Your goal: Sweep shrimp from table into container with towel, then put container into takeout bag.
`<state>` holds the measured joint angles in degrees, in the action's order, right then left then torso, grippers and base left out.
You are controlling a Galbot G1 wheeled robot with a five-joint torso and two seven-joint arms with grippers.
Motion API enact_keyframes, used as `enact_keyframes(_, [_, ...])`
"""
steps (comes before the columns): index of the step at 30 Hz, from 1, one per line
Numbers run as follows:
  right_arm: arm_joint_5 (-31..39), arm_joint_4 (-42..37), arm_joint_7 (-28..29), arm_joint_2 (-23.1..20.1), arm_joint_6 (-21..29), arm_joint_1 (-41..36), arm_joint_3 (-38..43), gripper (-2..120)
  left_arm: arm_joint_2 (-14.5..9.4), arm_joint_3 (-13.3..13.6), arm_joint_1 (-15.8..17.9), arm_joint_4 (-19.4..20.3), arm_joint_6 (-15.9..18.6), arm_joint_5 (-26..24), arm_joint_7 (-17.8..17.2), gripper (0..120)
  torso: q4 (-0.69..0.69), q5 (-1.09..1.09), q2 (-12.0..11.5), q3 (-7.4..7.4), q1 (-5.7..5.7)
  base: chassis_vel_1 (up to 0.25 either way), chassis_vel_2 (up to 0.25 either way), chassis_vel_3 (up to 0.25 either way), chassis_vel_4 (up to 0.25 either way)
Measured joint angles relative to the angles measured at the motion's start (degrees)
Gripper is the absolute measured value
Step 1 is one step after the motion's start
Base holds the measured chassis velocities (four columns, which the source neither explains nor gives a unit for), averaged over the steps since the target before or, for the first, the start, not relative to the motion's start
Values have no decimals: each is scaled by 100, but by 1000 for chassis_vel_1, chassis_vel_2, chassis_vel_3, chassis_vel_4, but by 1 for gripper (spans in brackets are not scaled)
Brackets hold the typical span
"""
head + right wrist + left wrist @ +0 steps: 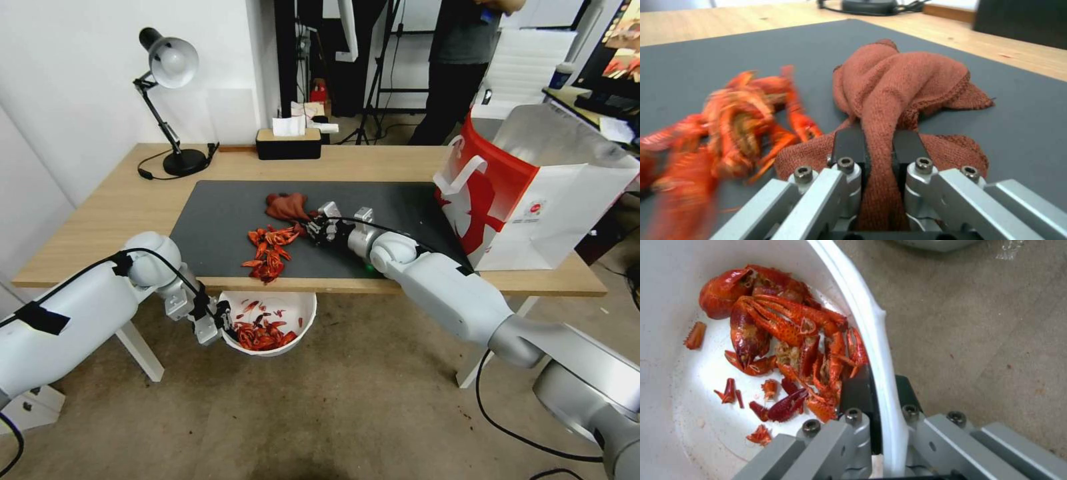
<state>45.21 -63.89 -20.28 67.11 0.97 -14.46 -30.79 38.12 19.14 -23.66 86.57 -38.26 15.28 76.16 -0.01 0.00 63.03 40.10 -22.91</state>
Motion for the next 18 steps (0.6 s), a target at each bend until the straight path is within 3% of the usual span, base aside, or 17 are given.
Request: enact_keyframes(18, [0, -797, -160, -281, -2, 19, -417, 5, -44, -64, 6, -15, 0, -5, -12, 0, 1, 0, 0, 0, -1, 0, 0, 0, 0])
